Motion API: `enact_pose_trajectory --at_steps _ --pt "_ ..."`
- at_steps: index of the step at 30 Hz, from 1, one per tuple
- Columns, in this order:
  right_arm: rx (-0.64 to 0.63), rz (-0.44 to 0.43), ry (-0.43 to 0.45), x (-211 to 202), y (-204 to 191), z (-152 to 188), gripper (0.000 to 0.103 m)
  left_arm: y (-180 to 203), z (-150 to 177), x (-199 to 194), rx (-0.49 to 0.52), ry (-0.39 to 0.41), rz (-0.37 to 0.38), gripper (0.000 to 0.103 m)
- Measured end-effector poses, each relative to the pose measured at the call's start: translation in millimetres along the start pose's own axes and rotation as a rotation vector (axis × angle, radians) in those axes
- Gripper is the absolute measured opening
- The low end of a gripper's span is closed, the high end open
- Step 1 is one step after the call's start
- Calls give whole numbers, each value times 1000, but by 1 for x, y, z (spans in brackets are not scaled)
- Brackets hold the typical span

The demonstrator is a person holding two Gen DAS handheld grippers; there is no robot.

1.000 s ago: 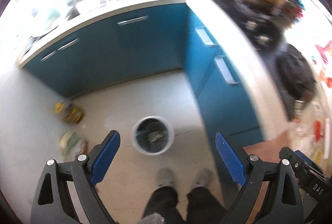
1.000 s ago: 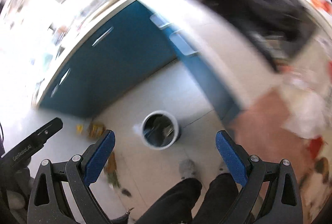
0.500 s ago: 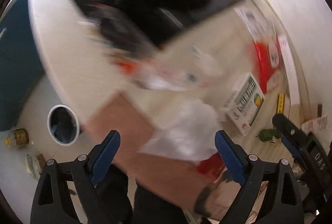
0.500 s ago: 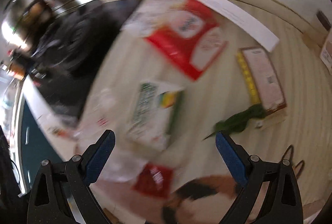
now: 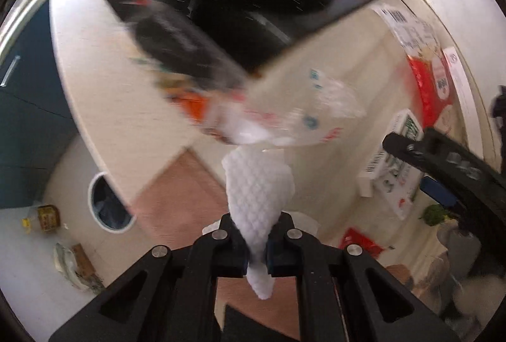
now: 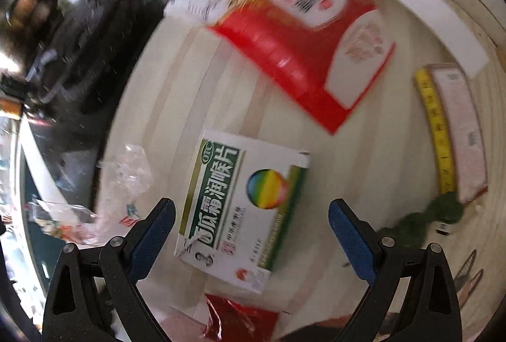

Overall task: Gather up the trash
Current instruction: 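Grasp the white tissue with the left tool while the right tool grasps the green medicine box, then carry tissue and green box to the bin and open both tools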

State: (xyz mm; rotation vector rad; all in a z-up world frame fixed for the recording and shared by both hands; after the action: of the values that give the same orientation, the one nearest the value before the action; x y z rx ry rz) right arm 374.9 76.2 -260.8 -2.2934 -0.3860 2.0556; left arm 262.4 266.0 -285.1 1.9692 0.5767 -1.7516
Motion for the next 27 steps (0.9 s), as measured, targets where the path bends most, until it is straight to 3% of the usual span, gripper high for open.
enact_pose_trajectory --at_steps 1,2,4,10,14,17,23,27 --pt "-15 29 11 2 -4 0 90 -7 -1 -4 -5 12 -12 4" --pt "-31 43 27 1 -8 1 77 -15 -1 -8 -13 23 -19 4" --pt "-62 69 62 -5 -16 3 76 -25 -2 -16 -24 46 -25 4" --pt "-101 -10 138 -56 -42 17 75 -88 16 -64 -66 157 -41 4" --pt "-224 -84 165 -94 -94 52 75 -141 41 -85 -147 209 -58 4" --pt "-336 -142 137 -97 -144 93 75 -197 66 -85 -234 206 -78 4" --pt "-566 -214 15 -34 -257 190 75 -317 114 -53 -416 121 -125 4" --pt "-680 -222 -99 57 -318 256 74 -385 139 13 -519 33 -150 4"
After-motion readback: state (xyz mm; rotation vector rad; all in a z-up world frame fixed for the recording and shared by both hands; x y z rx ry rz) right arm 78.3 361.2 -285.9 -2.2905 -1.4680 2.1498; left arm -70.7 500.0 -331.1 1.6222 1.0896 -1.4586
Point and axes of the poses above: each gripper's, at about its wrist camera, not at the fingertips, and x roughly the way its jaws point, y to its right, z to its underside, the point moved 2 cm from there along x, roughly the way its jaws point, and after that the axes turned 5 degrees about -z, right-handed, at the moved point
